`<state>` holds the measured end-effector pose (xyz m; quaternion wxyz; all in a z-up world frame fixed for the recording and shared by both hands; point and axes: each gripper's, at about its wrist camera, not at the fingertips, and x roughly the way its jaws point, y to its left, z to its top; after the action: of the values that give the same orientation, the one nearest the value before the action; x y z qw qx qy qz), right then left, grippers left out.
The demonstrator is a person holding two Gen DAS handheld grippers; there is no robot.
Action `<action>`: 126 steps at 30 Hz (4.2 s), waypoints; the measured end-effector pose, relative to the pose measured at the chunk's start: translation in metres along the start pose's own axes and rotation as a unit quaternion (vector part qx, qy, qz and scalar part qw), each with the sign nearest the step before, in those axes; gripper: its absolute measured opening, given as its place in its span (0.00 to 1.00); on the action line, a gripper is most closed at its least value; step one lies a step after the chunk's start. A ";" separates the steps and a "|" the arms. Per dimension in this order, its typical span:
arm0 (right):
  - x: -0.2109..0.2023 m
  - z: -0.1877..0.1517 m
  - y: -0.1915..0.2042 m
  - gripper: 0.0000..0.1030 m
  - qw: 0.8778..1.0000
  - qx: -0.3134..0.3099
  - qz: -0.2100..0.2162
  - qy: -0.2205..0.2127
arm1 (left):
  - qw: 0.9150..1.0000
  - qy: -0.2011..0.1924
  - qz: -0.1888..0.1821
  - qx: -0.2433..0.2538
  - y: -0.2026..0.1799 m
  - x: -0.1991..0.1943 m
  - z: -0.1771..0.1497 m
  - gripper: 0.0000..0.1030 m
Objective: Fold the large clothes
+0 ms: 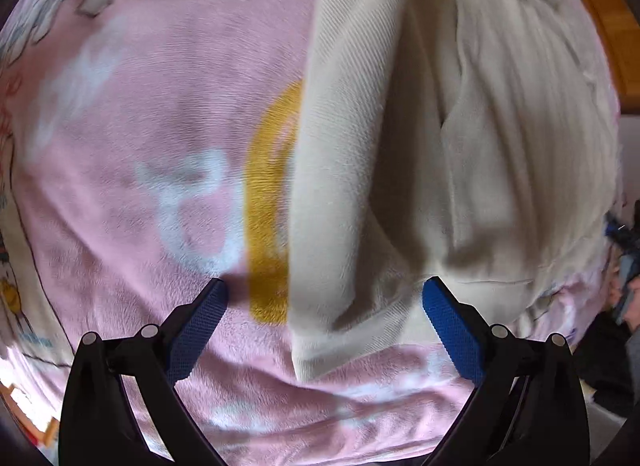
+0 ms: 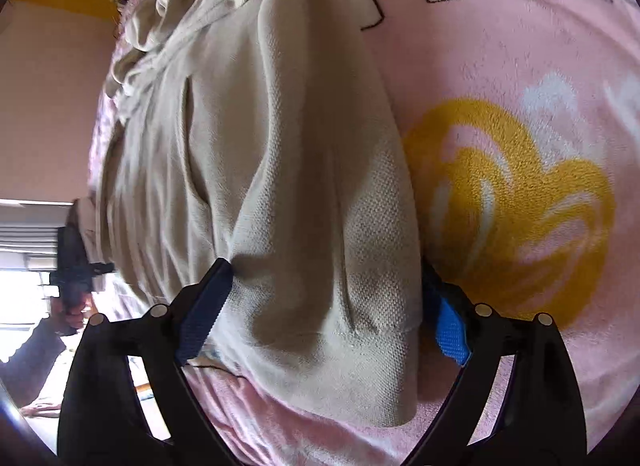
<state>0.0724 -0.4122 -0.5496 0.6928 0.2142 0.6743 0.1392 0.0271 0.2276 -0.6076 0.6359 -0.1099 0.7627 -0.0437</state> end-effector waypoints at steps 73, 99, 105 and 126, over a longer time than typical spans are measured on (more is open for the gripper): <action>-0.016 -0.032 0.059 0.18 0.997 0.012 0.061 0.051 | 0.999 -0.014 -0.039 -0.012 0.013 -0.013 0.000 0.91; -0.008 -0.033 0.111 0.15 0.986 -0.114 -0.111 0.051 | 0.991 -0.083 0.100 0.024 -0.072 -0.078 -0.023 0.07; -0.037 -0.035 0.128 0.15 0.988 -0.118 -0.099 0.023 | 0.989 -0.105 0.101 0.006 -0.076 -0.108 -0.031 0.07; -0.143 -0.088 0.100 0.13 1.000 -0.005 0.001 0.010 | 0.987 -0.121 0.073 -0.079 -0.074 -0.181 -0.150 0.08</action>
<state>-0.0125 -0.3845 -0.3763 0.6870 0.2101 0.6803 0.1450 -0.0809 0.1850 -0.3904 0.7143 -0.1083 0.6872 0.0764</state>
